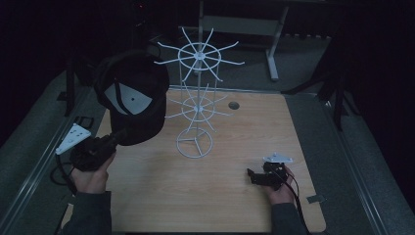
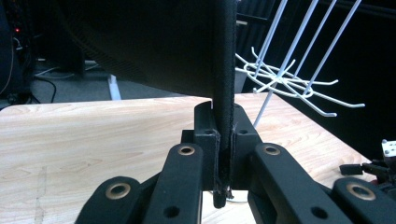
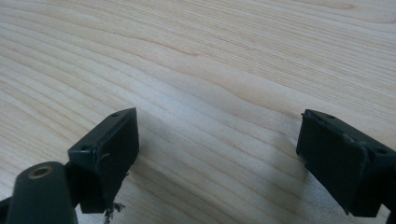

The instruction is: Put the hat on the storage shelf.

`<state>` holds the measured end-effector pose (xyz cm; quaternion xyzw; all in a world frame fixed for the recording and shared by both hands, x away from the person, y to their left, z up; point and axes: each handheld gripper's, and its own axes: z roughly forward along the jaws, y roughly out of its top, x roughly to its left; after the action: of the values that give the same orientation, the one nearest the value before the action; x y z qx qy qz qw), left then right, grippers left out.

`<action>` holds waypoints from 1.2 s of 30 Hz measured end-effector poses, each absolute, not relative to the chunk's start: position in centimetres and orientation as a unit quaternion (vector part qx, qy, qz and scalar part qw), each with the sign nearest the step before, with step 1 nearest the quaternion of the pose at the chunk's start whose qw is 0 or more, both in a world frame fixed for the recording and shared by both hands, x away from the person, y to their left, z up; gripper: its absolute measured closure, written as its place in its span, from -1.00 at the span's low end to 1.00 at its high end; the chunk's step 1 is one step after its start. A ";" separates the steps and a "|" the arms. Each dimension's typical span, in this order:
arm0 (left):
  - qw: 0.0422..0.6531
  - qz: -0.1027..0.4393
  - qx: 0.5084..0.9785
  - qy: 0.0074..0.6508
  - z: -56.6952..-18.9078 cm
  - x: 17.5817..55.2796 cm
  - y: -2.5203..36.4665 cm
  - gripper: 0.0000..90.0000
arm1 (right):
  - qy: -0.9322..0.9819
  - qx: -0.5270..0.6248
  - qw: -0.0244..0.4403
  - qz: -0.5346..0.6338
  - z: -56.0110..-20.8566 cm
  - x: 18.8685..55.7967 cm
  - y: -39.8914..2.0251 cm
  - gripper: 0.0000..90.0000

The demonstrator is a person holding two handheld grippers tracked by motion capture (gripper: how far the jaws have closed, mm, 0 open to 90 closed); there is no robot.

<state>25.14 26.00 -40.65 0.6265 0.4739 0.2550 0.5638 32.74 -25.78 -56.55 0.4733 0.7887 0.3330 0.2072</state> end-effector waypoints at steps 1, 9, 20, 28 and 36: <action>0.562 0.257 0.628 0.472 -40.6 25.1 25.9 0.91 | 0.789 0.473 0.207 0.333 -56.5 32.7 -25.8 -0.72; 0.560 0.266 0.630 0.467 -40.3 25.1 25.7 0.91 | 0.789 0.474 0.207 0.333 -56.5 32.7 -25.8 -0.72; 0.554 0.279 0.632 0.464 -39.7 25.1 25.5 0.92 | 0.789 0.474 0.207 0.333 -56.5 32.7 -25.8 -0.72; 0.557 0.283 0.629 0.463 -39.2 25.3 25.4 0.92 | 0.789 0.474 0.207 0.333 -56.5 32.7 -25.8 -0.72; 0.560 0.286 0.624 0.464 -38.7 25.6 25.3 0.91 | 0.789 0.474 0.207 0.333 -56.5 32.7 -25.8 -0.72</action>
<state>25.61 25.34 -38.71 0.6241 0.4643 0.2859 0.5597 32.73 -25.77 -56.54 0.4736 0.7886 0.3330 0.2071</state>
